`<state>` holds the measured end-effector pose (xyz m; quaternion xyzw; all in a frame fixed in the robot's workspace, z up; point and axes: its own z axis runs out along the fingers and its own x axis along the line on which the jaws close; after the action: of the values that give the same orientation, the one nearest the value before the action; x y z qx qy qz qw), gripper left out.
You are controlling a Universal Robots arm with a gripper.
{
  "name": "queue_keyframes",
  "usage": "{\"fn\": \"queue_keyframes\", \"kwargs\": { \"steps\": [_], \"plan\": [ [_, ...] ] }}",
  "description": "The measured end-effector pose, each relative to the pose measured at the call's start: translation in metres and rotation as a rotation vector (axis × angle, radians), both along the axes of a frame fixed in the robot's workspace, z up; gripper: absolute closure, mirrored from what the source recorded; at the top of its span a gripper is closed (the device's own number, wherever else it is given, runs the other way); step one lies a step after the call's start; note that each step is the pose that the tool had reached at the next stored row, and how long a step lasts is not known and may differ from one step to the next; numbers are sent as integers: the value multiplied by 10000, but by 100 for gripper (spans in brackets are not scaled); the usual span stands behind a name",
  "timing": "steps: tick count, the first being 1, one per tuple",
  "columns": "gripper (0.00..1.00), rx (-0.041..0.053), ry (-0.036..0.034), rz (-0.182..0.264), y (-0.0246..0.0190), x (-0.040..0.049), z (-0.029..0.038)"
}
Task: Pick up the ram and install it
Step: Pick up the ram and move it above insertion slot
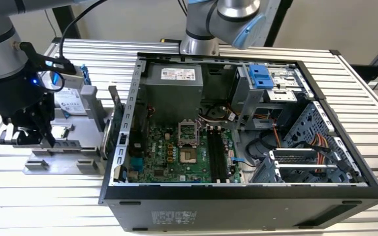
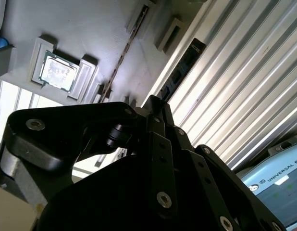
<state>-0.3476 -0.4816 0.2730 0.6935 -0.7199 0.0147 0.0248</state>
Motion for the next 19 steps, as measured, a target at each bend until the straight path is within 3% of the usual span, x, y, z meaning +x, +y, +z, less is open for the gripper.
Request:
{"fn": "queue_keyframes", "kwargs": {
  "steps": [19],
  "plan": [
    [100, 0, -3, 2, -1, 1, 133]
  ]
}}
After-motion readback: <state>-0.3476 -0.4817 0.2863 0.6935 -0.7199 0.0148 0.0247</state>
